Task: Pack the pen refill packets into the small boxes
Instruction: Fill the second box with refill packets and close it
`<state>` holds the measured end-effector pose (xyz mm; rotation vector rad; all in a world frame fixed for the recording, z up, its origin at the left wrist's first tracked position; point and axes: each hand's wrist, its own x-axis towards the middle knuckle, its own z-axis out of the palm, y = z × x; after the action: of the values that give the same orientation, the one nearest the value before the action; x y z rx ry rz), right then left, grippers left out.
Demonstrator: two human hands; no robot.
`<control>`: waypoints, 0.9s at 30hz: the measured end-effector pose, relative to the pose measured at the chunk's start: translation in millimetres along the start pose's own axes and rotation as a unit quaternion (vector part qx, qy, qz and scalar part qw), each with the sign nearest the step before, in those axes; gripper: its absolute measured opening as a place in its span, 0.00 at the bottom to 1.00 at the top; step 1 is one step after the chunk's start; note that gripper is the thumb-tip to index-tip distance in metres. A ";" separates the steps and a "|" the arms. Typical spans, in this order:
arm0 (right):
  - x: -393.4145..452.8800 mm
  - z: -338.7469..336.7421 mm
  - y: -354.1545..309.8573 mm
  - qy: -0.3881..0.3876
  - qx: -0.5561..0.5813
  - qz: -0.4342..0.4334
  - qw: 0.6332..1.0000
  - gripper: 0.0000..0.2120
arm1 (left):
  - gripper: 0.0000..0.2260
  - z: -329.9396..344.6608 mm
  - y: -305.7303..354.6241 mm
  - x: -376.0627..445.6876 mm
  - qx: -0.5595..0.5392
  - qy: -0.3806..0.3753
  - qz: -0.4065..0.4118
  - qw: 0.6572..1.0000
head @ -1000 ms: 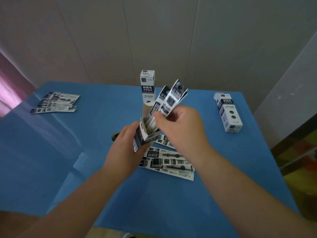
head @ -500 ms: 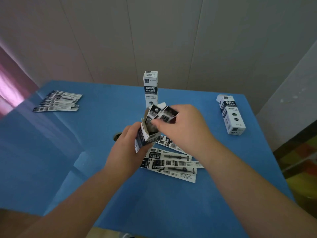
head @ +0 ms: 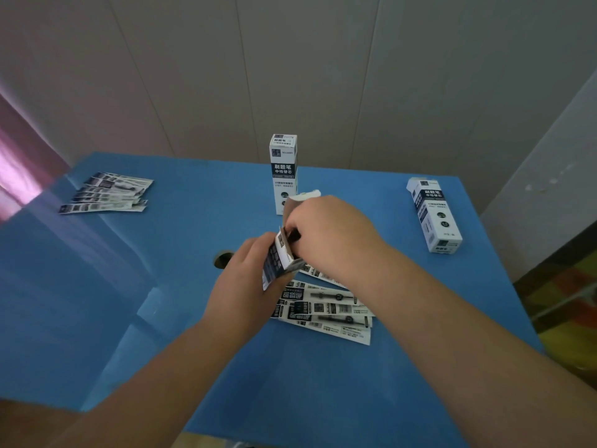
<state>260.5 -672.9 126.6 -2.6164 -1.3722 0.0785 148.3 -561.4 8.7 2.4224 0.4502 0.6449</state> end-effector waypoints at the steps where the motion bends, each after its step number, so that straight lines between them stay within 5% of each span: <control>1: 0.7 -0.8 1.2 -0.001 -0.006 0.005 1.000 0.06 | 0.25 -0.4 0.1 0.7 0.001 -0.002 0.001 1.000; 8: -10.1 -17.6 23.9 0.006 0.159 -0.017 0.987 0.07 | 0.25 -3.6 -1.2 -0.3 -0.019 -0.008 -0.008 1.000; 12: -9.4 -1.2 56.4 0.113 0.288 0.058 0.949 0.07 | 0.25 -4.9 -3.8 -1.7 -0.041 -0.013 -0.017 0.999; 14: -7.9 17.1 74.7 0.110 0.197 0.105 0.969 0.09 | 0.26 -5.5 -6.1 -1.9 -0.052 -0.011 -0.028 0.998; 19: -11.3 66.8 91.2 -0.078 0.025 0.112 0.990 0.21 | 0.24 -6.1 -8.0 -1.3 -0.069 -0.009 -0.035 0.997; 27: -10.8 112.1 85.5 -0.099 -0.038 0.058 0.993 0.10 | 0.24 -5.9 -7.4 -1.3 -0.073 -0.008 -0.043 0.996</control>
<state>308.7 -713.7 0.1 -2.8151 -1.3026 0.3176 142.8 -553.6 7.9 2.2562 0.4809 0.6003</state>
